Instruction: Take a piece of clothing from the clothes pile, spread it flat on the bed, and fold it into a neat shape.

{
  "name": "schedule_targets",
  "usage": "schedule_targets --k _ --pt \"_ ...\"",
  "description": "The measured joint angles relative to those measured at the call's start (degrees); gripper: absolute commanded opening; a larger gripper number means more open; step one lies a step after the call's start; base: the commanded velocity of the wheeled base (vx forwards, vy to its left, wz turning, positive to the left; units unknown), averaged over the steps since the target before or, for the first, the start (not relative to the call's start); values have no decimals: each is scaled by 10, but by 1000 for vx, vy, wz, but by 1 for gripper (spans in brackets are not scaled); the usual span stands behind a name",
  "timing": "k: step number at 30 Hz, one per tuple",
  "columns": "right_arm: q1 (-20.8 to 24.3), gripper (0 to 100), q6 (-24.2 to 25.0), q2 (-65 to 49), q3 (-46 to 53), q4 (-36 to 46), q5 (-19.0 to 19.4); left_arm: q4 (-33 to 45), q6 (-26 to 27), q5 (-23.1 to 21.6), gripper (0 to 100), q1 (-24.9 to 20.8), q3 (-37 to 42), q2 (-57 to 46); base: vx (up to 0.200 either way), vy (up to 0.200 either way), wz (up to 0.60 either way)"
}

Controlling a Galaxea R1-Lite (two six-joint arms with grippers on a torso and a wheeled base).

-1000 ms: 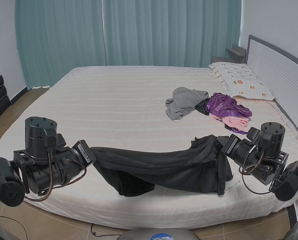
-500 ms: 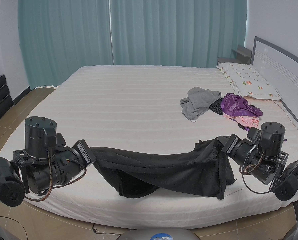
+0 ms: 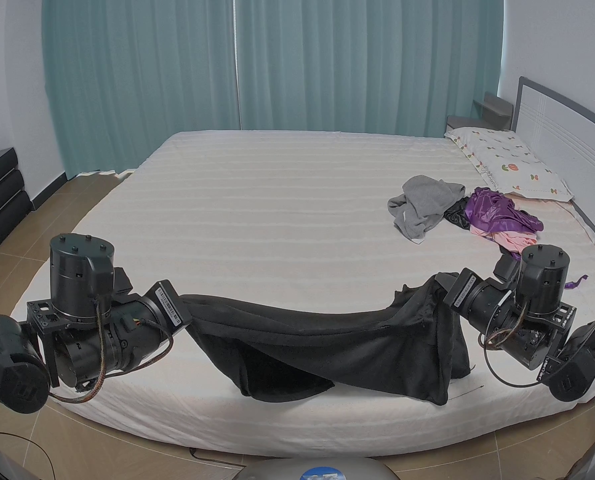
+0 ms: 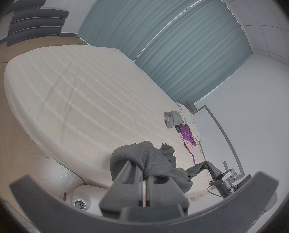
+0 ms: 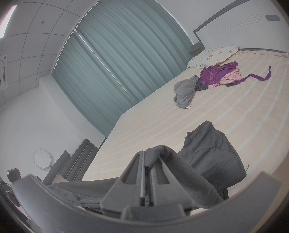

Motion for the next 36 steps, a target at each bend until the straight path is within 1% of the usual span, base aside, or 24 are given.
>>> schedule_targets --k 1,5,10,16,23,28,34,36 --pt "0 0 0 0 0 0 0 0 0 0 0 0 0 0 0 200 0" --pt "-3 0 1 0 1 0 7 -1 0 1 0 -1 1 0 0 0 0" --pt "-19 0 0 -6 3 1 14 1 3 3 0 -3 7 -4 0 0 0" --pt "-20 0 -2 -29 39 2 15 5 9 6 0 -17 30 -16 0 0 0" --pt "-13 0 -4 -89 79 8 11 10 8 8 0 -33 49 -44 -200 0 0" --pt "-3 0 -11 -142 96 14 6 41 8 12 0 -48 55 -81 -200 0 0" --pt "0 0 -29 -211 93 38 4 85 21 13 0 -54 50 -130 0 0 0" --pt "0 0 -36 -240 80 61 4 97 28 14 0 -54 44 -145 0 0 0"
